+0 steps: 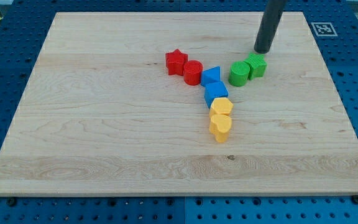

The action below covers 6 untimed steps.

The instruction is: Place the green star at the right of the green circle

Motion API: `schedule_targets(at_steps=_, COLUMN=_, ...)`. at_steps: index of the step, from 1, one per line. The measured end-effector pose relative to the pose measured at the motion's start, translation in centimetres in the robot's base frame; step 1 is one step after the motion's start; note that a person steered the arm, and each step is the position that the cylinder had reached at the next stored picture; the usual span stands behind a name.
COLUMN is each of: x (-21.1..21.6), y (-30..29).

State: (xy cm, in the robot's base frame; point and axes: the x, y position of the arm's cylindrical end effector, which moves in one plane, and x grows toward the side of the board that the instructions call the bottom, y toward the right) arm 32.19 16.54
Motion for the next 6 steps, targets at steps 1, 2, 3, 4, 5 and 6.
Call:
schedule_targets(at_steps=1, x=1.5, y=0.0)
schedule_targets(at_steps=2, x=3.5, y=0.0)
schedule_targets(at_steps=3, x=3.6, y=0.0)
schedule_targets(at_steps=4, x=0.8, y=-0.7)
schedule_targets(at_steps=5, x=0.5, y=-2.9)
schedule_targets(at_steps=6, x=2.9, y=-3.3)
